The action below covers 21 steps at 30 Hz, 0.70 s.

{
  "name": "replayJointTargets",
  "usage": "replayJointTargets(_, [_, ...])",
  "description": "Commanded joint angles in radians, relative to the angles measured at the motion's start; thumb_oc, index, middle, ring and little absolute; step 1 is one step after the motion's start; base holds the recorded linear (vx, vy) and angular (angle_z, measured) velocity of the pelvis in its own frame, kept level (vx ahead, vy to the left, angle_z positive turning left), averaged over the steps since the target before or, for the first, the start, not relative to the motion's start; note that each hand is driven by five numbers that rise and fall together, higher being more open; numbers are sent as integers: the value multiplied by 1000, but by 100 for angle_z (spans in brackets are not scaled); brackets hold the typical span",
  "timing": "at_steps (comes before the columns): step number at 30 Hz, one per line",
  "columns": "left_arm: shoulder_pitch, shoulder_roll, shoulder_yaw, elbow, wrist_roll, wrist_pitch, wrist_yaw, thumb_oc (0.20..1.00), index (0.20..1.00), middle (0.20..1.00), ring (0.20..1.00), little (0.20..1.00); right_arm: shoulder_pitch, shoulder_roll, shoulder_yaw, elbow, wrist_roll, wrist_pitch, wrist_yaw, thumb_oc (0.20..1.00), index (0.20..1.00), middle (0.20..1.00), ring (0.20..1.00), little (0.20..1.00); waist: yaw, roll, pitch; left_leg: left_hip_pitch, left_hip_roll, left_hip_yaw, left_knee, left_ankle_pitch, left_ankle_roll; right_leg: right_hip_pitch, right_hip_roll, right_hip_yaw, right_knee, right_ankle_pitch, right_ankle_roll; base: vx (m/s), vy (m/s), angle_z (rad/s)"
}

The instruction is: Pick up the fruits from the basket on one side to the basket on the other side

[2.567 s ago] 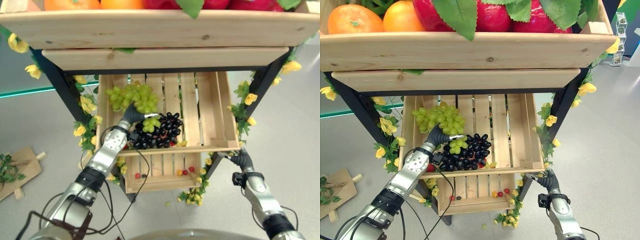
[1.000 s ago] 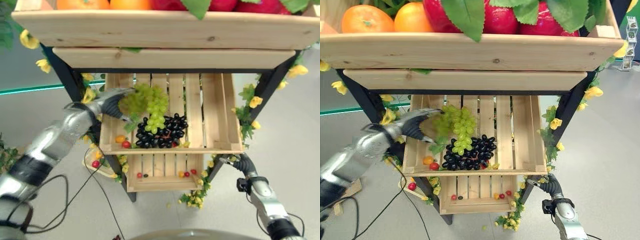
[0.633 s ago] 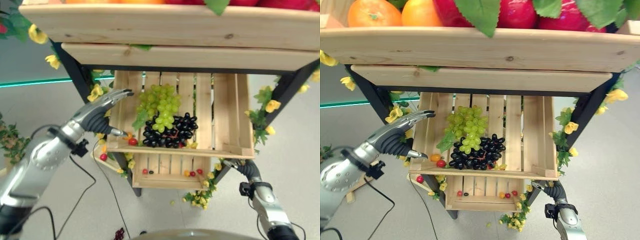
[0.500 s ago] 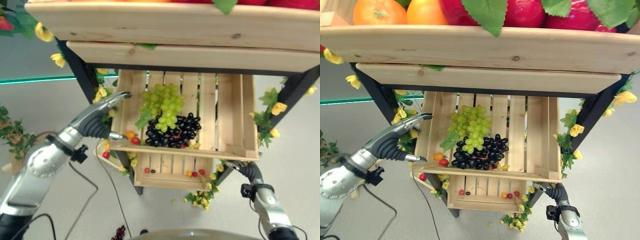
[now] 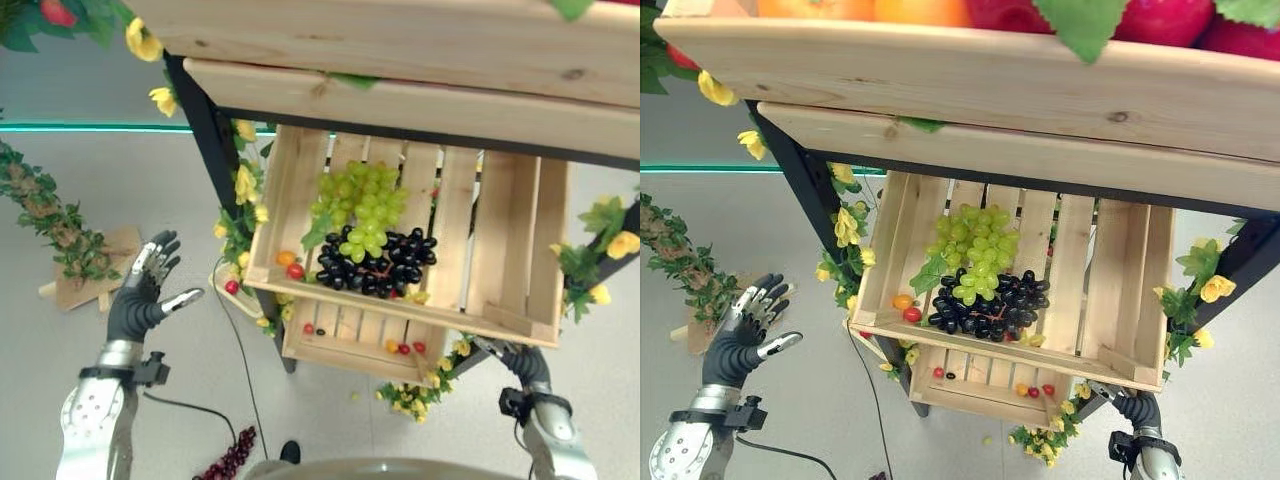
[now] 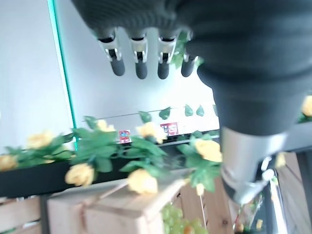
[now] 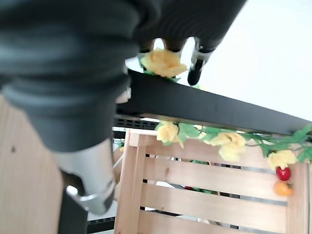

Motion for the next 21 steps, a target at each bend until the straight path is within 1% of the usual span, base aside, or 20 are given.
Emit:
replayJointTargets(1, [-14, 5, 10, 24, -51, -61, -3, 1000, 1000, 1000, 1000, 1000, -103, -5, -17, -78, 30, -101, 6, 1000, 1000, 1000, 1000, 1000, 55, -18, -40, 48, 32, 1, 55, -106, -33, -48, -75, 10, 8, 113, 50, 7, -2, 8])
replayJointTargets(2, [-8, -3, -3, 79, -38, -69, 1, 1000, 1000, 1000, 1000, 1000, -102, -1, -24, -74, 33, -107, 0, 1000, 1000, 1000, 1000, 1000, 62, -22, -39, 44, 29, -1, 59, -107, -31, -50, -75, 6, 8, 115, 51, 3, -2, 7])
replayJointTargets(4, [-8, 0, -22, 116, -11, -74, 11, 1000, 1000, 1000, 1000, 1000, -107, 4, -30, -76, 38, -110, -9, 1000, 1000, 1000, 1000, 1000, 66, -24, -38, 40, 28, 0, 60, -108, -31, -51, -76, 4, 8, 117, 53, 2, 1, 3])
replayJointTargets(12, [-28, 19, -61, 138, 55, -97, 67, 1000, 1000, 1000, 1000, 1000, -120, 10, -26, -69, 46, -116, -34, 1000, 1000, 1000, 1000, 1000, 71, -32, -35, 32, 25, 6, 66, -111, -27, -59, -78, 13, 8, 123, 57, 0, 0, 0])
replayJointTargets(21, [-40, 18, -62, 138, 88, -111, 123, 1000, 1000, 1000, 1000, 1000, -136, 8, -10, -62, 46, -114, -52, 1000, 1000, 1000, 1000, 1000, 56, -33, -38, 39, 24, 25, 67, -119, -19, -70, -76, 39, 7, 124, 55, 0, 0, 0])
